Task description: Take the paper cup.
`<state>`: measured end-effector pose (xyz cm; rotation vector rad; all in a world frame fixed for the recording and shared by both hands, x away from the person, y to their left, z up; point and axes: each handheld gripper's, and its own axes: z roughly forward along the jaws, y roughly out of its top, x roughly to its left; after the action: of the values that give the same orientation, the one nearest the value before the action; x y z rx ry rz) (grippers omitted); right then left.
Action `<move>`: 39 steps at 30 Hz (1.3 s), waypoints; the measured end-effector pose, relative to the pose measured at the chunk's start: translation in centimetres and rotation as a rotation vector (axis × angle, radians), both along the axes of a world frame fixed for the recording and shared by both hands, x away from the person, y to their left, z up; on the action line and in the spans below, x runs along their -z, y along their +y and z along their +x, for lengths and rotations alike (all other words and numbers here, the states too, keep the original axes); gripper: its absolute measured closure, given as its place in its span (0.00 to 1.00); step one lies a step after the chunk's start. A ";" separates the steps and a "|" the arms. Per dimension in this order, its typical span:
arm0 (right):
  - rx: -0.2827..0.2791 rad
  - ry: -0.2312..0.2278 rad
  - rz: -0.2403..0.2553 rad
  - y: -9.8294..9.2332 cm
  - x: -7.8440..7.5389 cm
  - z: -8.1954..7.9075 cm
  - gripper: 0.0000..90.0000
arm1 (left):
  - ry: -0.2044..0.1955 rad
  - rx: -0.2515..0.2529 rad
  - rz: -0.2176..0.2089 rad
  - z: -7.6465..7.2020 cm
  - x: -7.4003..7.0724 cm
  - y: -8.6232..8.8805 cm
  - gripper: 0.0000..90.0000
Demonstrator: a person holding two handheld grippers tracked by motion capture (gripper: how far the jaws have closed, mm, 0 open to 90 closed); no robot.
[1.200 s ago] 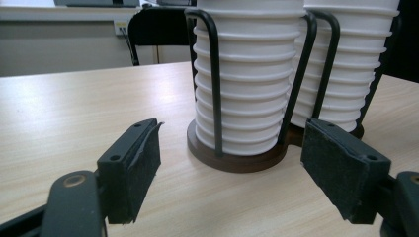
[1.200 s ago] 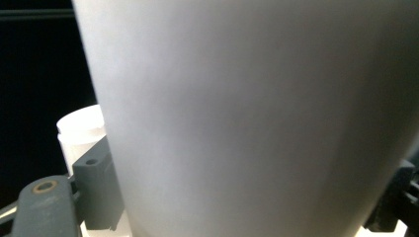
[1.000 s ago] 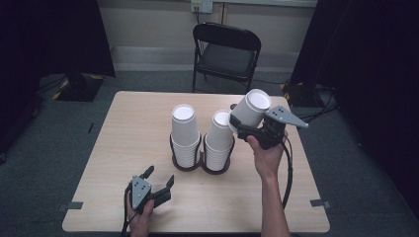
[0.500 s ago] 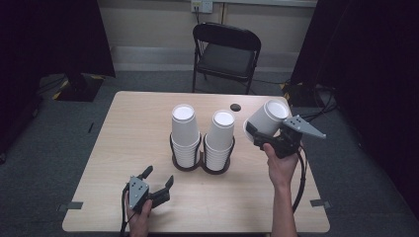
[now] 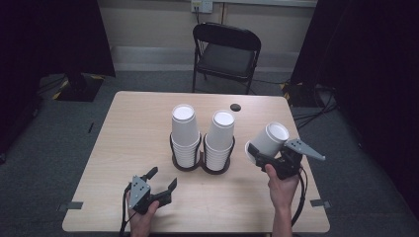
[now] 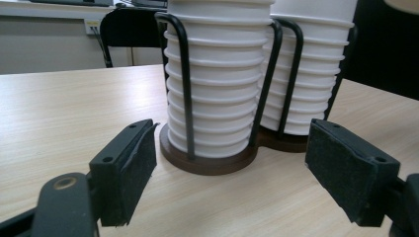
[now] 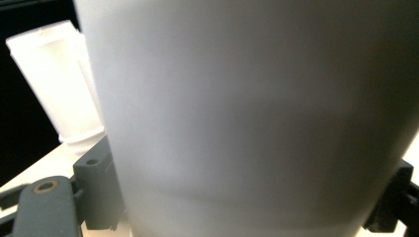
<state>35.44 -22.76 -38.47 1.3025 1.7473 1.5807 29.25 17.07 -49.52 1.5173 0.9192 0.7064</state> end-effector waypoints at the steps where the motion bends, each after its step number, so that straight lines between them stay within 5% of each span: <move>1: -0.002 0.007 0.001 0.0 0.3 -0.2 0.15 | 0.000 0.007 -0.001 0.0 0.0 -0.1 0.22; 10: -0.051 0.047 0.072 0.9 2.7 -1.9 0.15 | -0.006 0.035 -0.033 0.1 -0.1 -0.8 0.26; 14: -0.075 0.088 0.131 1.4 4.4 -2.0 0.16 | -0.020 0.035 -0.019 0.0 -0.2 -1.2 0.26; 19: -0.093 0.107 0.141 2.3 5.5 -2.7 0.16 | -0.056 0.025 0.013 0.0 -0.5 -1.5 0.29; 24: -0.114 0.109 0.166 3.3 5.8 -3.4 0.16 | -0.074 0.120 -0.011 -0.1 -0.7 -2.0 0.30; 28: -0.115 0.118 0.167 3.9 6.0 -3.5 0.16 | -0.068 0.155 -0.012 -0.1 -0.9 -2.6 0.31; 32: -0.131 0.128 0.202 4.6 6.1 -3.7 0.16 | -0.062 0.193 -0.059 0.1 -0.9 -3.0 0.30; 39: -0.193 0.155 0.230 6.5 6.4 -3.3 0.16 | -0.073 0.227 -0.056 0.1 -0.8 -4.0 0.33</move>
<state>32.17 -16.29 -44.85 1.4327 1.8774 1.8792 29.35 13.09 -48.75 1.5077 0.6933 0.5625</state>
